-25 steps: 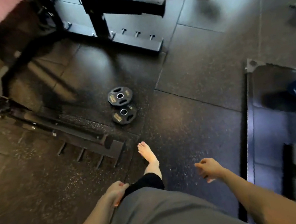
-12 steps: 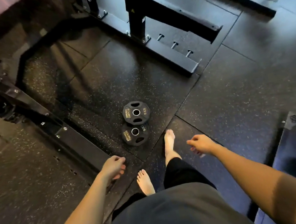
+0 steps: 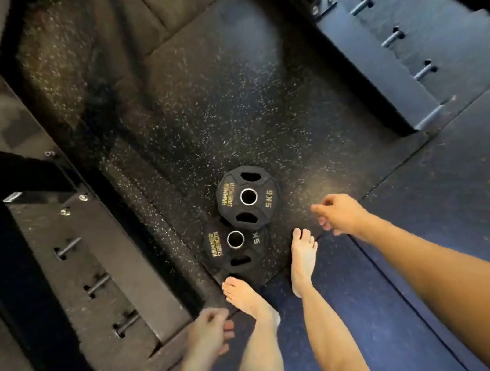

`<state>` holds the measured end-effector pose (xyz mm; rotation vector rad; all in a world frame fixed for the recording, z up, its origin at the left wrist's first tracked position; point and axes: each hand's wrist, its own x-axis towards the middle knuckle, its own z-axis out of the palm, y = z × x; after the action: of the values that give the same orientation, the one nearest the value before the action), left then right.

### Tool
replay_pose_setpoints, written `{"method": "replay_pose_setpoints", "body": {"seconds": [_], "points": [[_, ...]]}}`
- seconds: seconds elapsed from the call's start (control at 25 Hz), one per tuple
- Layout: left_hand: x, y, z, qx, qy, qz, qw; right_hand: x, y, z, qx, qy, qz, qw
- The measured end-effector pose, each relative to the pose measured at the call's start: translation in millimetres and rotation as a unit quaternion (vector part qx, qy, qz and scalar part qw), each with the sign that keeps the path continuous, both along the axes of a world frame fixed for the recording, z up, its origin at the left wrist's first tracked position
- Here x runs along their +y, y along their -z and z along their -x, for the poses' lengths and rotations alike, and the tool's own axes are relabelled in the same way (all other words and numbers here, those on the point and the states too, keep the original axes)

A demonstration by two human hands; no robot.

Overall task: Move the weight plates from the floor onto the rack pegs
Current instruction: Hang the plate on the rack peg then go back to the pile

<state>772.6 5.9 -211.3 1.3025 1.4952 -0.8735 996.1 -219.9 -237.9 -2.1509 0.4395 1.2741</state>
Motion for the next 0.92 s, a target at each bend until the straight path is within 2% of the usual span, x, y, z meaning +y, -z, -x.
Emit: {"method": "replay_pose_setpoints", "body": {"seconds": [0.28, 0.44, 0.6, 0.68, 0.76, 0.84, 0.88, 0.92], "points": [[-10, 266, -78, -0.029, -0.133, -0.008, 0.991, 60, 268, -94, -0.064, -0.077, 0.001, 0.995], [-21, 370, -108, -0.051, -0.182, 0.031, 0.982, 82, 371, -107, -0.102, -0.164, 0.051, 0.98], [-38, 406, -127, -0.066, -0.264, -0.024, 0.962, 103, 412, -106, -0.154, -0.167, 0.061, 0.972], [-44, 416, -134, -0.052, -0.274, -0.06, 0.959, 110, 417, -107, -0.187, -0.222, 0.078, 0.954], [-46, 422, -135, -0.05, -0.27, -0.074, 0.959, 118, 418, -113, -0.212, -0.33, 0.094, 0.915], [-46, 425, -131, -0.053, -0.26, -0.078, 0.961, 125, 414, -119, -0.219, -0.46, 0.115, 0.853], [-43, 425, -128, -0.056, -0.255, -0.08, 0.962, 127, 410, -120, -0.219, -0.503, 0.121, 0.827], [-39, 419, -126, -0.06, -0.241, -0.084, 0.965, 126, 406, -119, -0.211, -0.52, 0.123, 0.818]]}}
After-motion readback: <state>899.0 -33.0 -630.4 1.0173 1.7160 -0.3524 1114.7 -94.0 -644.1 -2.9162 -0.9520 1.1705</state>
